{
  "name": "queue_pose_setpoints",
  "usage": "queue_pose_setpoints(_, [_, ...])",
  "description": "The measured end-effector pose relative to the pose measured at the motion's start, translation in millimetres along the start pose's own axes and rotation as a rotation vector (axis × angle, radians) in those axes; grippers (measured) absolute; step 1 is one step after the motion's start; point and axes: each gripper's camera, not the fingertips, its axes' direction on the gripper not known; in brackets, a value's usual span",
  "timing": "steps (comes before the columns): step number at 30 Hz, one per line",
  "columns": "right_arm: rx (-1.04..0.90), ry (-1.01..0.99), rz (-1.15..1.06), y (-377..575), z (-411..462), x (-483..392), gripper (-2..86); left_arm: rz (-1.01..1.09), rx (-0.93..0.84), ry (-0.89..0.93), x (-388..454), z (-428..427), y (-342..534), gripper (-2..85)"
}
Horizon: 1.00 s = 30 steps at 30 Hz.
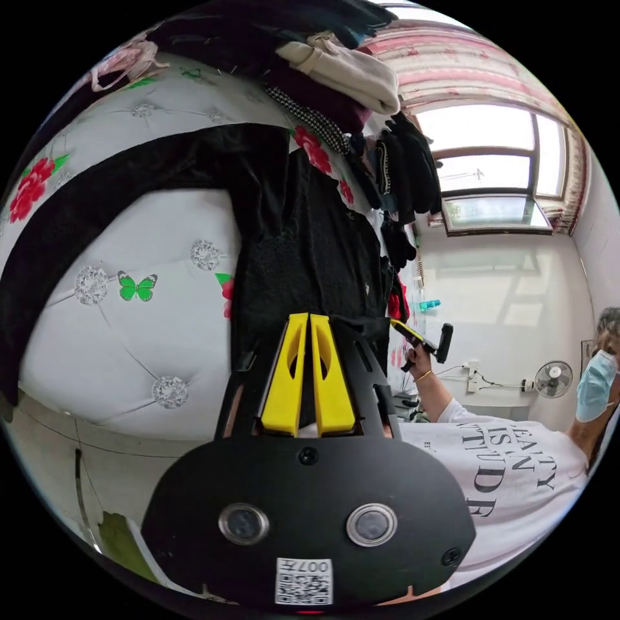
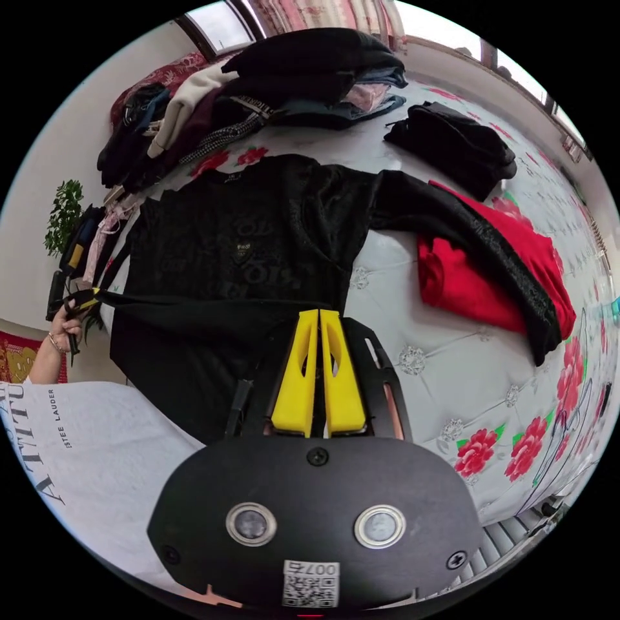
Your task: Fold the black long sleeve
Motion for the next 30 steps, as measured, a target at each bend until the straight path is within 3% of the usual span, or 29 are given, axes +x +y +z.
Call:
queue_pose_setpoints(8, [0.062,-0.019,0.046,-11.7,5.1,4.4,0.1,-0.051,0.163,0.021,-14.8,-10.6,-5.0,-0.3])
queue_pose_setpoints(13, [0.020,-0.083,0.069,2.3,10.8,12.5,1.7,-0.042,0.078,-0.087,-12.2,-3.5,7.2,4.8])
queue_pose_setpoints(21, [-0.055,-0.203,0.093,93.5,2.4,26.2,4.2,0.102,0.017,-0.260,21.0,3.7,100.8,10.2])
queue_pose_setpoints(25, [-0.110,-0.235,0.104,124.2,24.1,15.0,5.0,0.087,-0.051,-0.375,23.9,28.3,125.8,8.5])
queue_pose_setpoints(27, [-0.107,-0.235,0.094,126.9,35.0,4.8,4.6,0.049,0.011,-0.467,24.9,31.7,134.7,2.8])
queue_pose_setpoints(30, [-0.128,-0.115,0.073,122.9,43.0,-9.6,1.9,0.021,-0.026,-0.423,26.2,31.9,133.3,-0.1])
